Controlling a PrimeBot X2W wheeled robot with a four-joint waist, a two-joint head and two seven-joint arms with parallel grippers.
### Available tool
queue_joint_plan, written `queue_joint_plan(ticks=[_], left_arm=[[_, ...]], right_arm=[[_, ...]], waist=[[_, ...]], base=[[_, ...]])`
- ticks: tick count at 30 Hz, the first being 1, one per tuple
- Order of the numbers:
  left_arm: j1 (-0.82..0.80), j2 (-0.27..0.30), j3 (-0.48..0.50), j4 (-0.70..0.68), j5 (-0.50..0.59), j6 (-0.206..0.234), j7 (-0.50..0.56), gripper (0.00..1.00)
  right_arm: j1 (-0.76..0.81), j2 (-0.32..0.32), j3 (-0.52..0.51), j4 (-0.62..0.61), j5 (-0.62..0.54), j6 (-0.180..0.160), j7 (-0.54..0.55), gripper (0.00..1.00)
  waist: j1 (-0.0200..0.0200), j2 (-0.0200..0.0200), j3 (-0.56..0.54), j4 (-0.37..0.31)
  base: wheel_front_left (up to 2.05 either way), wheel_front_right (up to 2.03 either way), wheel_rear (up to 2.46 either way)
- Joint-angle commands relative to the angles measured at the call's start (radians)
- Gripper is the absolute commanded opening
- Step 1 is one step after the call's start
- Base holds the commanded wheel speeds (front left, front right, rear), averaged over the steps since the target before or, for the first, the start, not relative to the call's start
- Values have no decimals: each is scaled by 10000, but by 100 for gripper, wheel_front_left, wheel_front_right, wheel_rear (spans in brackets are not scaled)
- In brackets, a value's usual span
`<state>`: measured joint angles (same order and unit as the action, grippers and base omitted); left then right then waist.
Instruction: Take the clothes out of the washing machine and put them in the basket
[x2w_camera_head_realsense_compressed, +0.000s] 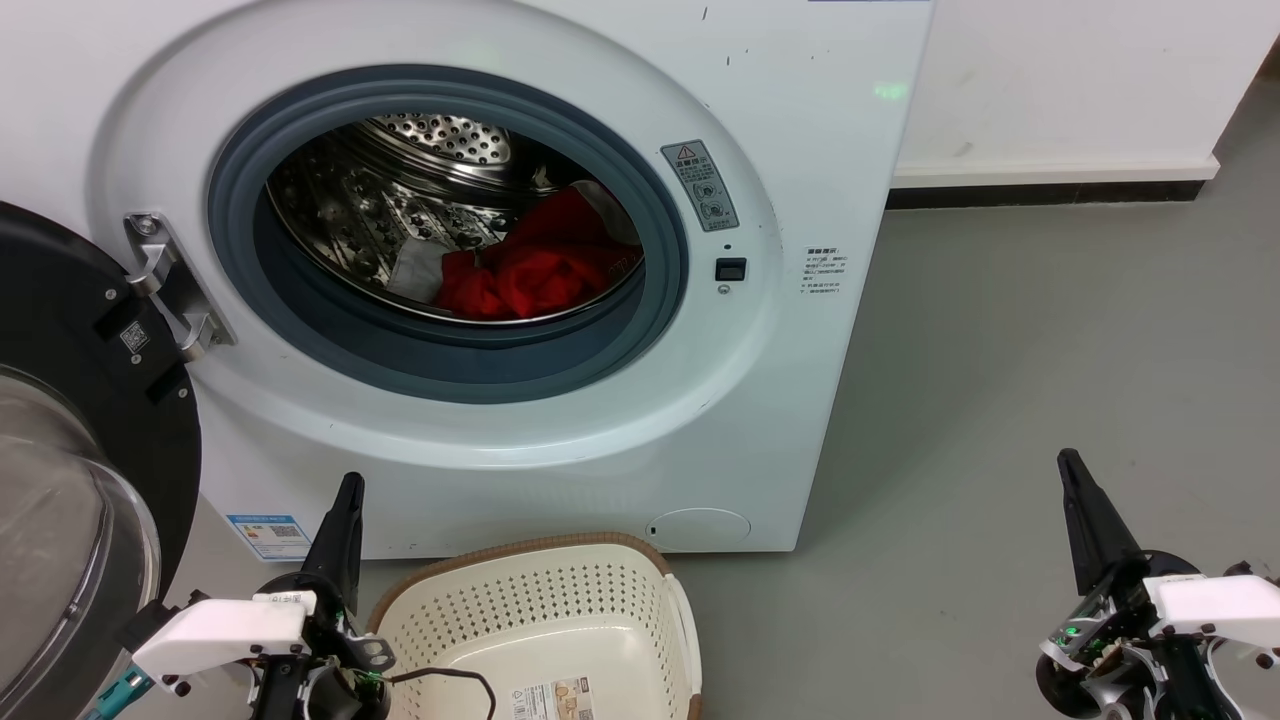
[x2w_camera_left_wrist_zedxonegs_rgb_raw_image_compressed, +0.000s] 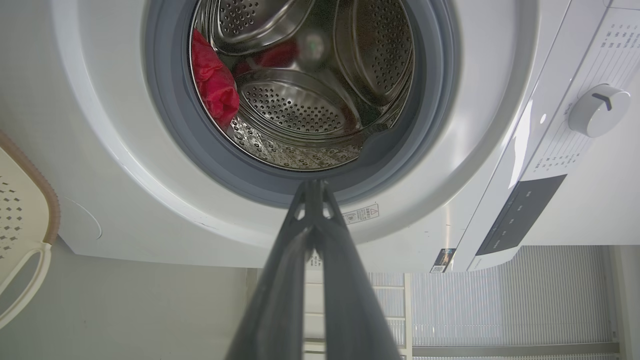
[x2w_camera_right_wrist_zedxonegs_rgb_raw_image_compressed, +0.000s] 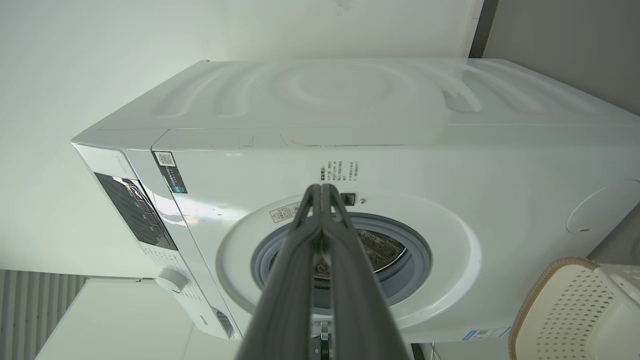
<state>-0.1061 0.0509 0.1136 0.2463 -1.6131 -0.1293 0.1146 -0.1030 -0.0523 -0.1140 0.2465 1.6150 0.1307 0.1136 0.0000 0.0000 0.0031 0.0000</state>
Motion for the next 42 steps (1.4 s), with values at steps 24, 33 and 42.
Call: queue_joint_plan(ticks=[24,33,42], left_arm=[[-12,-8,-539,-65,132,3,-394,100],[-34,-6,-826,-465,1147,0,-821,100],[-23,-5,-1114,-854,2848,182,-1164,100]], right_arm=[[345,3,59,-361,-159,0,-392,100],[702,5,0,-919,-1144,0,-817,100],[951,6,-139,-1486,-3186,0,-1159,100]], waist=[[0,0,2,-29],[0,0,4,-32],[0,0,18,-23]], base=[[0,0,0],[0,0,0],[0,0,0]])
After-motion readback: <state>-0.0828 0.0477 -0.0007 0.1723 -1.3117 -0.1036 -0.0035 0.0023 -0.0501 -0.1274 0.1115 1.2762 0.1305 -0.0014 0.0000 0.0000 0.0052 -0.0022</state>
